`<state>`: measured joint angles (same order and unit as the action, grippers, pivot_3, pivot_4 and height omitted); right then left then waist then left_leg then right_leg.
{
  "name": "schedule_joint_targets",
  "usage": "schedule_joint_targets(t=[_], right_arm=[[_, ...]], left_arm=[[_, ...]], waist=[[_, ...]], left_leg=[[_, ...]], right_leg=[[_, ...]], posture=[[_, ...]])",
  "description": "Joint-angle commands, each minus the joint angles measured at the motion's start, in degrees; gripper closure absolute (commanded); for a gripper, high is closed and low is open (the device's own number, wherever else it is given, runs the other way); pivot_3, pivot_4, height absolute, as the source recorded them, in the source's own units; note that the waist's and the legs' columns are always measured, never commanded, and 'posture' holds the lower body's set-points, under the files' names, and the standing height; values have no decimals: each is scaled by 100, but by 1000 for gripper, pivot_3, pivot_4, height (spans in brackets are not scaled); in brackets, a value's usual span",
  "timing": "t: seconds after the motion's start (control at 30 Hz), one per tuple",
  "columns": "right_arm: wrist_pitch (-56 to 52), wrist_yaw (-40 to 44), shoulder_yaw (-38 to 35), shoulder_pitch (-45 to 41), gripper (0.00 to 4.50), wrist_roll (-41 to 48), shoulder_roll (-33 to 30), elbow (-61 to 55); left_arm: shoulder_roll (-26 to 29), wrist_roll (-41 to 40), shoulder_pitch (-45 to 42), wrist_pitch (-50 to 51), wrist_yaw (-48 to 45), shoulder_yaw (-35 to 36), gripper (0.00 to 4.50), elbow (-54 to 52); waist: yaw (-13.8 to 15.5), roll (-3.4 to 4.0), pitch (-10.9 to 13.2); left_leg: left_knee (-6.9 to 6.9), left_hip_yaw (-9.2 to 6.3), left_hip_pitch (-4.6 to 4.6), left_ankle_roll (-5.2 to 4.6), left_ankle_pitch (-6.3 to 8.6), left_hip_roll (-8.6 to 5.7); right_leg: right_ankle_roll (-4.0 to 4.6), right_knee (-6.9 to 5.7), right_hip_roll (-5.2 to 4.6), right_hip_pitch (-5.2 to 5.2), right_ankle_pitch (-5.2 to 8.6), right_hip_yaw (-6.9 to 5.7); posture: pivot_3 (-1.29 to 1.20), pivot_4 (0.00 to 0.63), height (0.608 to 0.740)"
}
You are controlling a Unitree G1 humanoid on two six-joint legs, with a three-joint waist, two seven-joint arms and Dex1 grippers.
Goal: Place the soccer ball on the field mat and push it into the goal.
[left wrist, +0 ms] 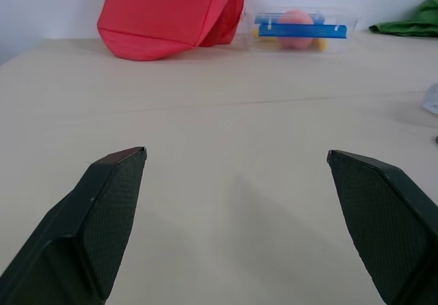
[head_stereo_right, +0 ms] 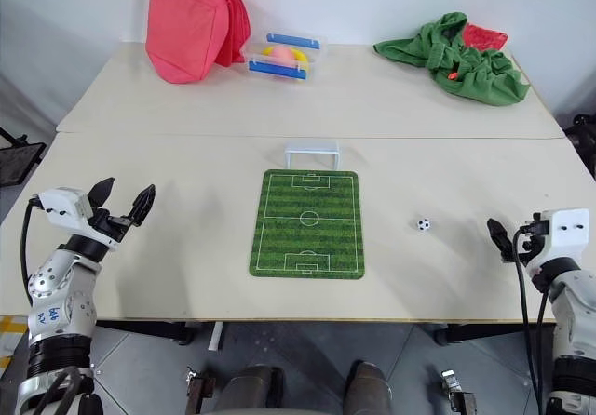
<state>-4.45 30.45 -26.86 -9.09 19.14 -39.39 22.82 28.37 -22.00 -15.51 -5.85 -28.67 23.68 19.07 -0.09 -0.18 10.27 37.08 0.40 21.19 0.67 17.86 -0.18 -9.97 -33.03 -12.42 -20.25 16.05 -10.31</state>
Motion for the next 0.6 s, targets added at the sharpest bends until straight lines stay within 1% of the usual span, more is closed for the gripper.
schedule_joint_targets(t=[0.03,0.07,0.23,0.33,0.4,0.5,0.6], right_arm=[[-47,-63,-191,35,41,101,-58,-307],[-106,-58,-200,34,41,124,-78,-412],[-459,-22,-209,12,41,234,-141,-920],[-955,201,-46,-180,41,456,-264,-1515],[-1305,380,93,-328,41,646,-295,-1891],[-1904,729,497,-572,41,857,-306,-2122],[-2014,1060,1007,-706,41,651,-368,-2075]], left_arm=[[80,-3,-130,34,146,96,0,-78],[105,-38,-145,160,149,97,0,-98],[261,-116,-173,121,-219,104,0,-31],[436,-262,-358,317,-512,110,0,37],[543,-348,-431,418,-882,0,0,3],[623,-647,-363,823,-1652,-273,0,-397],[667,-823,-338,1074,-2195,-478,0,-627]], waist=[[0,0,0],[0,0,0],[2,0,0],[-2,1,0],[-19,1,1],[-14,1,1],[10,0,2]], left_leg=[[0,1,0,0,0,0],[0,3,0,0,0,0],[0,10,3,0,0,1],[1,14,4,-1,0,2],[4,23,4,-1,0,2],[4,29,0,-1,0,4],[4,28,4,-1,1,5]], right_leg=[[0,0,0,-1,0,1],[0,-1,0,-2,0,5],[0,-9,1,-14,0,14],[0,-15,1,-20,0,19],[0,-24,1,-28,0,30],[0,-33,2,-33,0,37],[0,-33,3,-36,0,36]], posture=[[0,150,740],[0,150,740],[0,150,740],[0,150,740],[0,150,740],[0,150,740],[0,150,740]])
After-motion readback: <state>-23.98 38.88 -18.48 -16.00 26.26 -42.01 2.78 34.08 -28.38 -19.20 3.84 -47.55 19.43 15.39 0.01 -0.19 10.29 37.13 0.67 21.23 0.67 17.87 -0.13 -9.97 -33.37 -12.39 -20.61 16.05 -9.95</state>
